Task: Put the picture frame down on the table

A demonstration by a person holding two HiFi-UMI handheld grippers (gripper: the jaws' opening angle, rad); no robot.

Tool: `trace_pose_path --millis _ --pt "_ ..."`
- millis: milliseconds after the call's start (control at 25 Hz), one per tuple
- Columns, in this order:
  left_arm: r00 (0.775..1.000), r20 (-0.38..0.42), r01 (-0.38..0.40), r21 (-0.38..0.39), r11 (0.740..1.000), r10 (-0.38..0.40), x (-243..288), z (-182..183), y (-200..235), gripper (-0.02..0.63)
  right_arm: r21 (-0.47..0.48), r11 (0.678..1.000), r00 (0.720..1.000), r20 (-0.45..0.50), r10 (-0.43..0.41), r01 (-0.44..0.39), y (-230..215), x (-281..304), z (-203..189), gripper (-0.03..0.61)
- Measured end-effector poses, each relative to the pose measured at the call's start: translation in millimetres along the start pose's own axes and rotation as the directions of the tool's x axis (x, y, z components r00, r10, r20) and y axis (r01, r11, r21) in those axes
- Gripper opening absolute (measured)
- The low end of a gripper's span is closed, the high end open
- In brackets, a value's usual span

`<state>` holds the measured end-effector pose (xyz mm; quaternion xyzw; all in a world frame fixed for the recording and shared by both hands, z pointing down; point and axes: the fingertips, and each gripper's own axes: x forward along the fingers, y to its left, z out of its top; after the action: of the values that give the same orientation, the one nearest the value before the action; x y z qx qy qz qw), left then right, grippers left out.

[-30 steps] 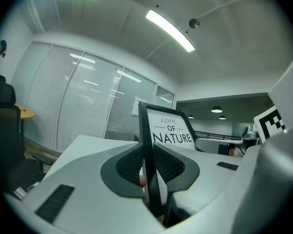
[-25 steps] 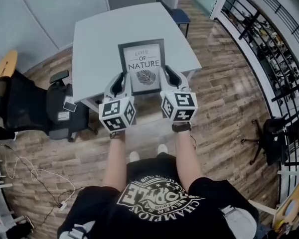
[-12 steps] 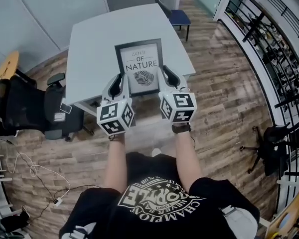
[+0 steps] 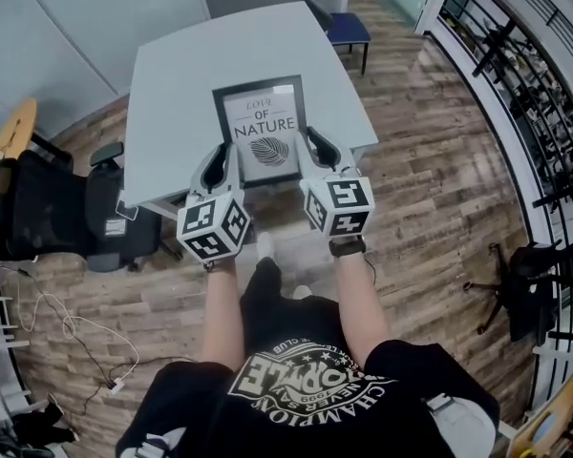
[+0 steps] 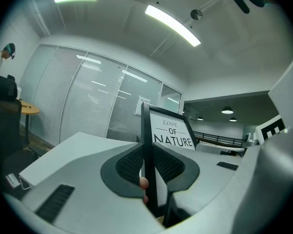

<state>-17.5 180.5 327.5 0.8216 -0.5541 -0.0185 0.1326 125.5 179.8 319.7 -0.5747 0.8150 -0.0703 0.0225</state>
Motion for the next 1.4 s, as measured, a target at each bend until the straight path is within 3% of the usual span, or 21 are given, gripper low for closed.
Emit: trace_pose_path --millis 480,720,1080,1240,1400 --pt "0.995 0.030 0.092 -0.015 0.996 -0.091 126 45 45 0.067 -0.099 0.992 0.996 0.035 -0.077 0.080 -37 120 32 0.066" --pt "0.992 0.030 0.124 0.003 0.992 -0.124 184 72 101 0.067 -0.093 0.992 0.996 0.046 -0.079 0.083 -30 201 38 0.067" --pt "0.988 0.007 0.154 -0.015 0.988 -0.154 241 73 162 0.067 -0.105 0.987 0.993 0.018 -0.120 0.121 -22 278 21 0.069" --pt "0.981 -0.015 0.193 -0.039 0.980 -0.194 259 65 162 0.067 -0.114 0.983 0.989 -0.005 -0.148 0.146 -35 290 16 0.069" --pt "0.983 -0.028 0.179 -0.055 0.982 -0.181 273 56 160 0.066 -0.134 0.979 0.987 -0.004 -0.158 0.156 -47 296 15 0.069"
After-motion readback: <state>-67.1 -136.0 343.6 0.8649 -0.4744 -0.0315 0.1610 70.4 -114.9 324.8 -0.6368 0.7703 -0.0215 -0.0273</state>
